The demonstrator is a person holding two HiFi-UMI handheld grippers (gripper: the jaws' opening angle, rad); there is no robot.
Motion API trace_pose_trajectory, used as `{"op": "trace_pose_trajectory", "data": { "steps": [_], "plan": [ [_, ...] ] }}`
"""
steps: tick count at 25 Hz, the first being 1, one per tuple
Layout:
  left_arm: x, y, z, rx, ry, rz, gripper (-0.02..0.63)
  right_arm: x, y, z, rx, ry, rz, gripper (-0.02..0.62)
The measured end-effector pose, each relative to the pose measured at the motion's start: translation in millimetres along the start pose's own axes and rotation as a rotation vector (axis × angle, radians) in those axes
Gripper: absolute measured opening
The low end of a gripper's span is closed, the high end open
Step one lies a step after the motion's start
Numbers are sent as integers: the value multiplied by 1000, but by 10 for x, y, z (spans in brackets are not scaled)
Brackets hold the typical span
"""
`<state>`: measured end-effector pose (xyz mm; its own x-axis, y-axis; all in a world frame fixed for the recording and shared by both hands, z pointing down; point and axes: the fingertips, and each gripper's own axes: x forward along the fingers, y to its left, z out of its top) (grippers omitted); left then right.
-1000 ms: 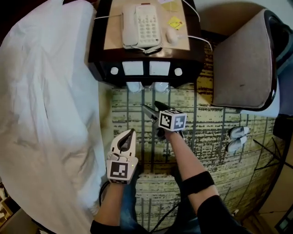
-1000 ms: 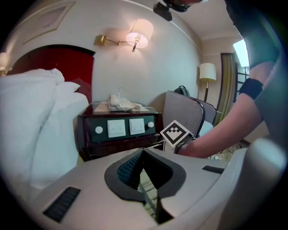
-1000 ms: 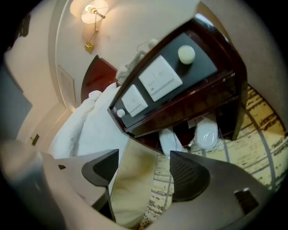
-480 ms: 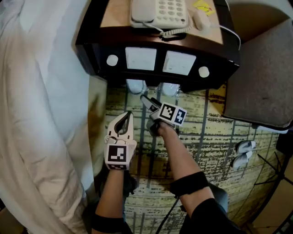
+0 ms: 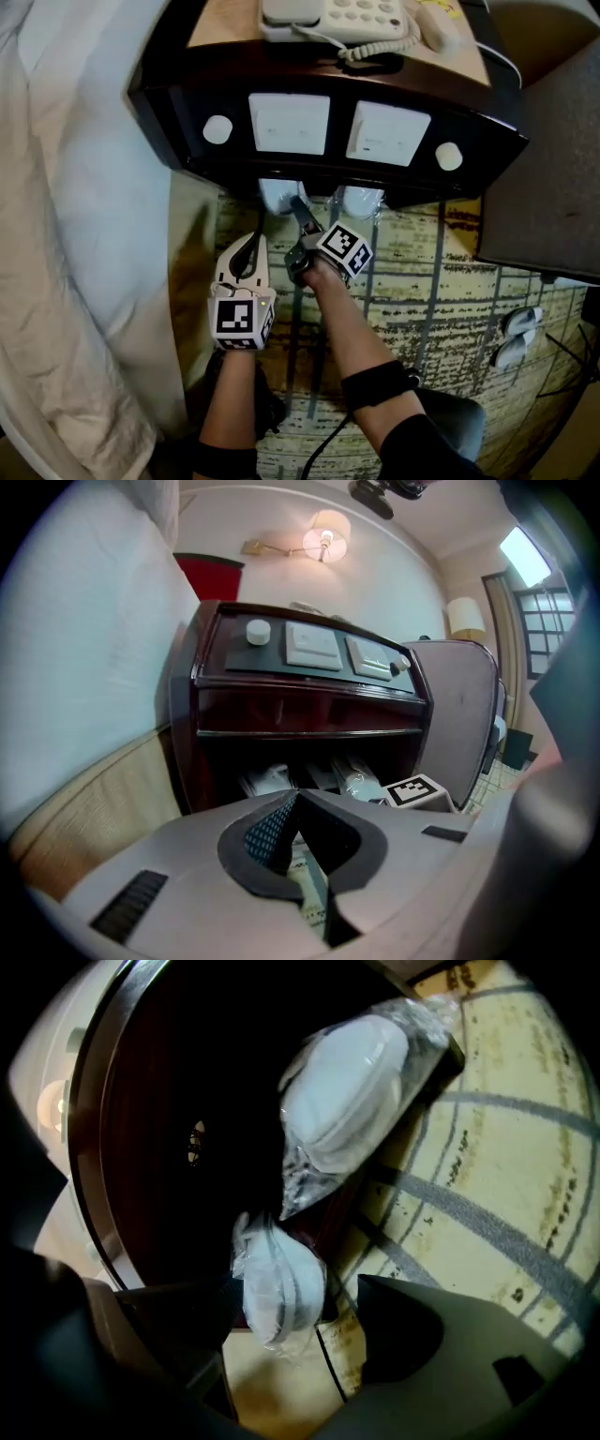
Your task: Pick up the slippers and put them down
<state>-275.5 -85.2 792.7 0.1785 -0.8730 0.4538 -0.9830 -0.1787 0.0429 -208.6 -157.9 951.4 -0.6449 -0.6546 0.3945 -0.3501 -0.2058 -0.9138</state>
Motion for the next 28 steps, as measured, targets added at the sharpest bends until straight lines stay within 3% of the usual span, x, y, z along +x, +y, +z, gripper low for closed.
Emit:
{"op": "trace_pose_trajectory", "data": {
  "steps": [4,8,11,12,15,17,28],
  "plan": [
    [54,57,-104,-7,-17,-6,0,145,1,-27,94,-59,103,423],
    [68,136,-205,-7,-30,1,0,273,27,-92,71,-46,127,423],
    [95,194,-280,-13,-43,8,0,403,130,-172,119,-42,202,419],
    [101,205,-290,-18,-40,10,0,429,166,-188,125,-41,228,401],
    [114,230,-336,-21,-39,13,0,465,233,-198,116,-45,270,228],
    [116,250,-365,-29,-32,15,0,481,281,-216,118,-45,295,168],
    [106,279,-486,-41,-16,24,0,405,439,-245,100,-34,407,117]
  ]
}}
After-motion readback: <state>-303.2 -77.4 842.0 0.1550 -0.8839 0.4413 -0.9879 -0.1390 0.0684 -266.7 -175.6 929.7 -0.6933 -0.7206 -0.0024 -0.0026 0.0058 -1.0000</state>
